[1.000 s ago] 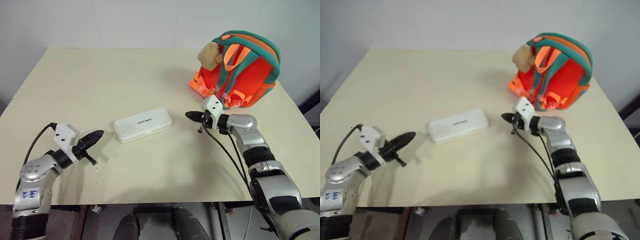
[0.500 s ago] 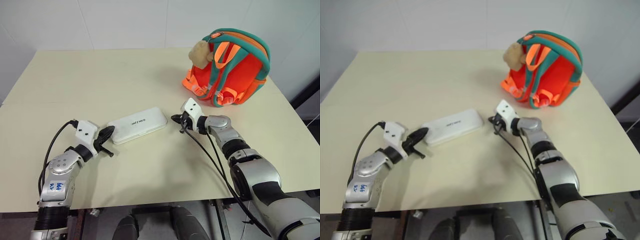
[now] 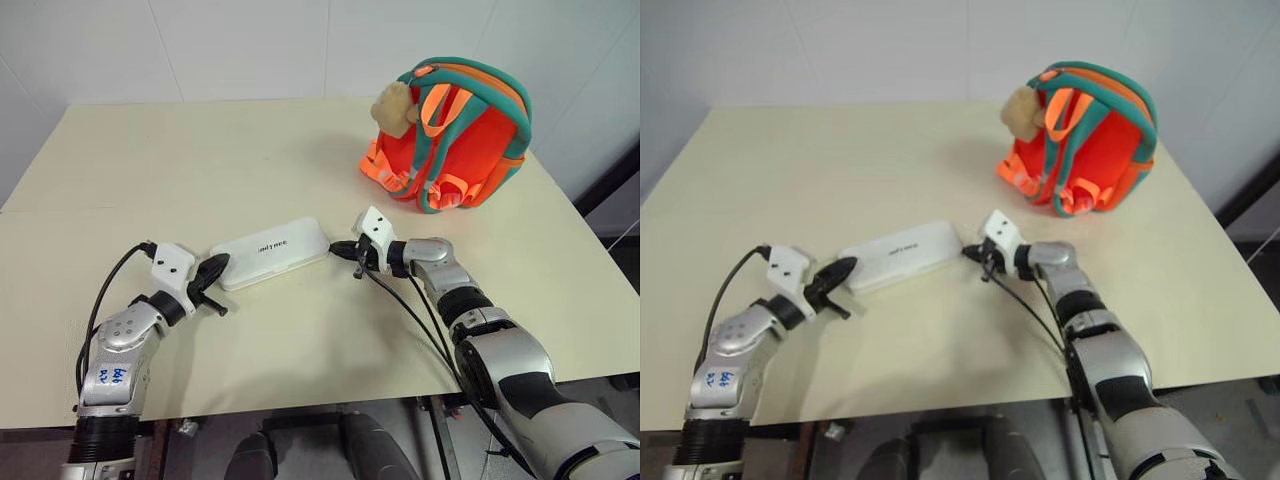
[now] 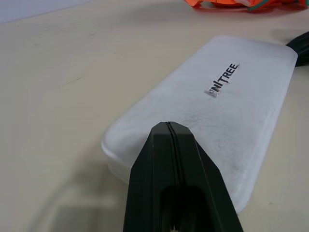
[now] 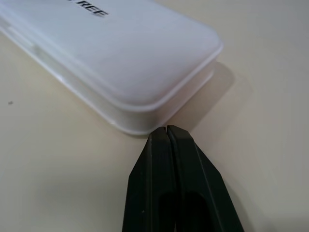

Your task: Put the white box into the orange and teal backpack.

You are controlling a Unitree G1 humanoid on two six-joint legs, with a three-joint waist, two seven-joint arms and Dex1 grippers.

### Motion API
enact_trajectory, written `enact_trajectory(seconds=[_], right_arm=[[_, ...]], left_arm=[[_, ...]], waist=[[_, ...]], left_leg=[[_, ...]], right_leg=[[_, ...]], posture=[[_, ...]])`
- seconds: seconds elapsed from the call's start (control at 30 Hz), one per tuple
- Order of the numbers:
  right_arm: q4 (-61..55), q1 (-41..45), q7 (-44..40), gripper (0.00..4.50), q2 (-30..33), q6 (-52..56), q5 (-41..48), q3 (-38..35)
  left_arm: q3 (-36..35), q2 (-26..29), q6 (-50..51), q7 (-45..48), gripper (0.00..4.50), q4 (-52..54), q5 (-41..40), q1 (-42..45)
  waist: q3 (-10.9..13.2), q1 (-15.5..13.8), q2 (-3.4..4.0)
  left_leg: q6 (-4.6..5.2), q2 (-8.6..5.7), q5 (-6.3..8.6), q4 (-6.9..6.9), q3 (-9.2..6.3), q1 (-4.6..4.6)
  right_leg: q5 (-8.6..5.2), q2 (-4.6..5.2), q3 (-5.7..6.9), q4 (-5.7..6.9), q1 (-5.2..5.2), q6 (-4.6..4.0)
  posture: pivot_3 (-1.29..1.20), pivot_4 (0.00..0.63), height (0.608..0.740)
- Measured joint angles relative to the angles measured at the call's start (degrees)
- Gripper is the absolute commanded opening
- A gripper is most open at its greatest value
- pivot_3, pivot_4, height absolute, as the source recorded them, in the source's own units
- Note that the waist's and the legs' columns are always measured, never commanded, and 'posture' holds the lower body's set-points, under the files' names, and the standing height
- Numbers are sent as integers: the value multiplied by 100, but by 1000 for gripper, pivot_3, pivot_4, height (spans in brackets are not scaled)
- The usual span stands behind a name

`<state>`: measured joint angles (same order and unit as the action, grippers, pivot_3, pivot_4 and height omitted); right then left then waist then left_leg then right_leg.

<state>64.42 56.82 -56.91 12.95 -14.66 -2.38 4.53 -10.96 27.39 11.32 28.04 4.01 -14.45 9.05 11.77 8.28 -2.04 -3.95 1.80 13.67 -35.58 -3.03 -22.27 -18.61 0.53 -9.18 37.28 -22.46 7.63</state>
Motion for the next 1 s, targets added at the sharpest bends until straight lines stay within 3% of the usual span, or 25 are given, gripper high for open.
enact_trajectory(seconds=[0.43,0.63,1.0], right_arm=[[-1332,-647,-448,61,210,670,147,139],[-809,-229,-20,61,328,609,63,132],[536,607,1062,61,-23,319,-191,130]], left_arm=[[-325,-106,-66,-508,0,41,102,-193],[-615,-61,-62,-943,0,38,261,-223],[-131,-304,494,-1013,0,-44,347,0]], waist=[[0,-32,-1],[1,-27,-1],[1,-12,-1]], left_leg=[[-4,-3,-5,-5,-5,-1],[-4,-4,-5,-4,-4,-2],[-4,-2,-5,32,-6,-9]], right_leg=[[0,2,1,7,-1,0],[0,2,0,-1,-1,-1],[0,2,4,-27,-9,0]], posture=[[0,150,740],[0,150,740],[0,150,740]])
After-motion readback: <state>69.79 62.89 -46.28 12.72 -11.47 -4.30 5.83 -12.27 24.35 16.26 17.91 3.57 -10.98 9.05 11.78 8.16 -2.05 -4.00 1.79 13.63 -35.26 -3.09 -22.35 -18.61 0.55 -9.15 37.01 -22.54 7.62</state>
